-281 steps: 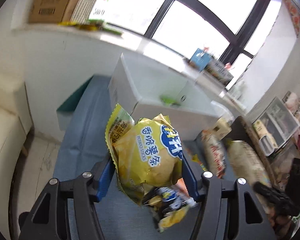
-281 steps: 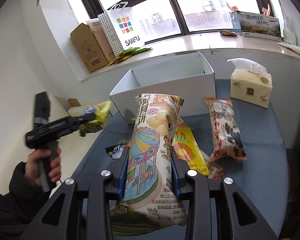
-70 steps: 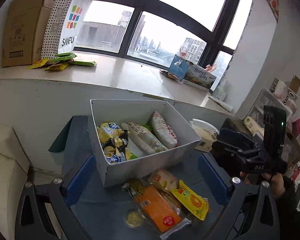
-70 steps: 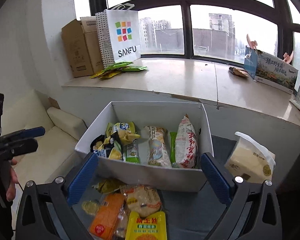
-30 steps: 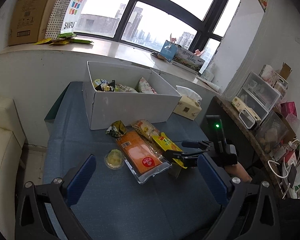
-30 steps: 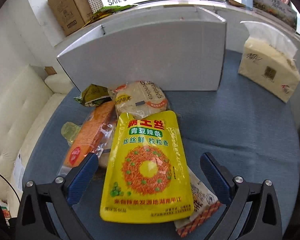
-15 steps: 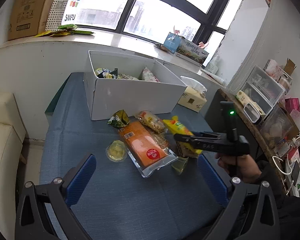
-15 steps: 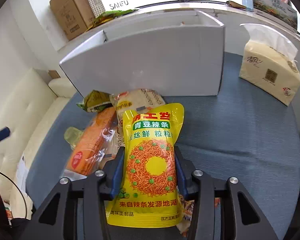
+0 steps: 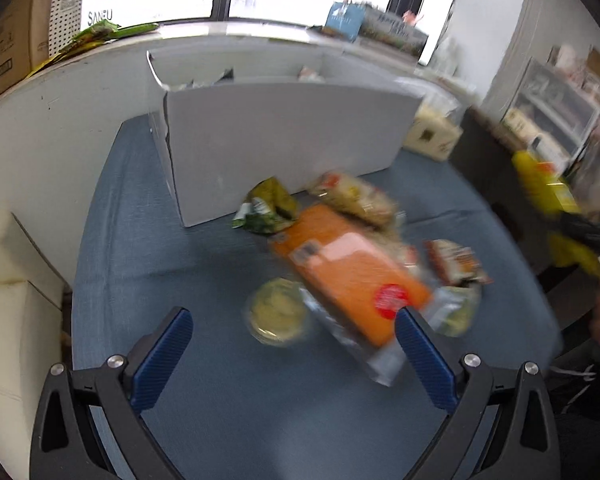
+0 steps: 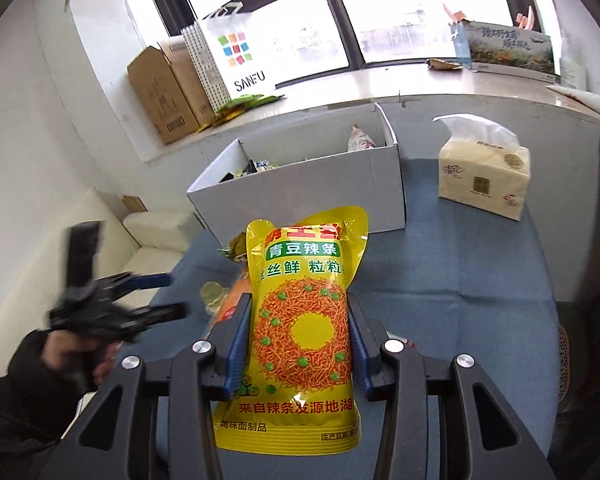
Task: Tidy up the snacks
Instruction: 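Carry the yellow noodle bag into the white box and open the right gripper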
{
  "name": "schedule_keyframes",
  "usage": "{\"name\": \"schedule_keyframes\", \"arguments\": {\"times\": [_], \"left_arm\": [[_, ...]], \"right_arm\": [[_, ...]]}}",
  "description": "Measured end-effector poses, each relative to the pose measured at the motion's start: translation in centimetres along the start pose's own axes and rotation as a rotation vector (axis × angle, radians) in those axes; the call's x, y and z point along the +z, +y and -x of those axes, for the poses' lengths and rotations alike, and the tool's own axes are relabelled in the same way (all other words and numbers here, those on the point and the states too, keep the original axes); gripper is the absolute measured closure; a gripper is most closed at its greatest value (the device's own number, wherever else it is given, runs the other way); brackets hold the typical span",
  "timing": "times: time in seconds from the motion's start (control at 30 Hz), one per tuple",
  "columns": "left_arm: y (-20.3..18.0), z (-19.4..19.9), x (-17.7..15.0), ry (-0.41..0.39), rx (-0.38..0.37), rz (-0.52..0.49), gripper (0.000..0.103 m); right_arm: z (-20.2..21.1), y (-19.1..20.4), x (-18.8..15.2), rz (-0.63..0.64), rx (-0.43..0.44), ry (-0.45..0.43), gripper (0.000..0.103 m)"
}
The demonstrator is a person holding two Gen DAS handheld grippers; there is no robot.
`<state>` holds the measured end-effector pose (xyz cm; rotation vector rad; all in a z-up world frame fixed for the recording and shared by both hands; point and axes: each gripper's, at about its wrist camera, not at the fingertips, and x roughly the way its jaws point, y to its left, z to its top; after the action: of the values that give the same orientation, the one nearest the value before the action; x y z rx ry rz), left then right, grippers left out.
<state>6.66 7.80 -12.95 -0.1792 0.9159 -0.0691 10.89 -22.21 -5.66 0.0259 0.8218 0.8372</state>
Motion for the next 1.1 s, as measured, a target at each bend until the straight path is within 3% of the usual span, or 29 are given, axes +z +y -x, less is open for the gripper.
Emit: {"name": "schedule_keyframes", "arguments": {"times": [0.1, 0.13, 0.17, 0.4, 0.63, 0.87, 1.1], "left_arm": [[0.4, -1.8, 0.1, 0.036, 0.010, -0.021, 0.020], [0.5, -2.3, 0.1, 0.049, 0.007, -0.032, 0.038], [0.5, -2.7, 0.0, 0.059, 0.016, -0.045, 0.064], [0.8, -1.4, -0.9, 0.021, 0.038, -0.037, 0.066], [2.3, 4.8, -0.5, -0.135, 0.006, 0.018, 0.066], [1.6, 9.6, 5.5, -0.326, -0.057, 0.016, 0.066], [1.3, 8.0, 14.5, -0.390, -0.042, 0.031, 0.066]], "right_arm": [[0.6, 0.4, -0.6, 0.005, 0.000, 0.000, 0.056], [0.7, 0.4, -0.7, 0.005, -0.003, 0.001, 0.056], [0.7, 0.3, -0.8, 0.006, -0.002, 0.007, 0.056], [0.2, 0.4, -1.3, -0.003, 0.001, 0.017, 0.056], [-0.5, 0.9, -0.8, 0.013, 0.007, 0.007, 0.056], [-1.3, 1.6, 4.3, 0.065, 0.009, -0.056, 0.056], [-5.1, 1.2, 13.0, 0.035, -0.027, -0.092, 0.056]]}}
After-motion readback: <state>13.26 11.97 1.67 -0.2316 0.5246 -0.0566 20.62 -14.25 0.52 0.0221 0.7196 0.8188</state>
